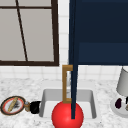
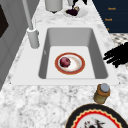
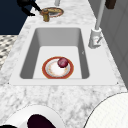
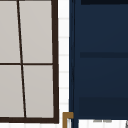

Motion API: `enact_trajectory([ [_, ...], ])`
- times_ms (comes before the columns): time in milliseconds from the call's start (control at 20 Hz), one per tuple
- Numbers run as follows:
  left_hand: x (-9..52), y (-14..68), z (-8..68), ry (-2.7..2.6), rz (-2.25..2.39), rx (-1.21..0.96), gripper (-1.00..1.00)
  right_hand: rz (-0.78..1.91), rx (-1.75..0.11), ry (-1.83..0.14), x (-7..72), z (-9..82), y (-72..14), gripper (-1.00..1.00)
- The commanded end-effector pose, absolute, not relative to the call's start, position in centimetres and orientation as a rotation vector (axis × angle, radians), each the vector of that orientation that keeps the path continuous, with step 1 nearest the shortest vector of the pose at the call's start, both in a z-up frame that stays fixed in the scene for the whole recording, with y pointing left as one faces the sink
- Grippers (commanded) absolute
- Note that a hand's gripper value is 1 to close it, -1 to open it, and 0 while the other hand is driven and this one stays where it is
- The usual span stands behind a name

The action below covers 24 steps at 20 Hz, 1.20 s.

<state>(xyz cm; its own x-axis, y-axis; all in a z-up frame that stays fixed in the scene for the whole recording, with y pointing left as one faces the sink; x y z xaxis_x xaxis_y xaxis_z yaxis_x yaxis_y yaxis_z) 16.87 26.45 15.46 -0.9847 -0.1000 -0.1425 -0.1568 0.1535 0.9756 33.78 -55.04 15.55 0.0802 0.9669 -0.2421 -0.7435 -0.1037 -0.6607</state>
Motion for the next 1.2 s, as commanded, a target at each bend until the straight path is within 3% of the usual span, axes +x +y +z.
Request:
enact_trajectory([
  [0,16.9,26.5,15.5,2.352,1.999,-0.262,0.0,1.474,-0.806,-0.417,33.9,17.3,-55.1,-1.0],
  [550,16.9,26.5,15.5,2.352,1.999,-0.262,0.0,1.397,-0.858,-0.521,33.0,19.3,-53.5,-1.0],
  [1150,16.9,26.5,15.5,2.352,1.999,-0.262,0.0,1.55,-0.809,-0.628,32.9,20.2,-50.7,-1.0],
])
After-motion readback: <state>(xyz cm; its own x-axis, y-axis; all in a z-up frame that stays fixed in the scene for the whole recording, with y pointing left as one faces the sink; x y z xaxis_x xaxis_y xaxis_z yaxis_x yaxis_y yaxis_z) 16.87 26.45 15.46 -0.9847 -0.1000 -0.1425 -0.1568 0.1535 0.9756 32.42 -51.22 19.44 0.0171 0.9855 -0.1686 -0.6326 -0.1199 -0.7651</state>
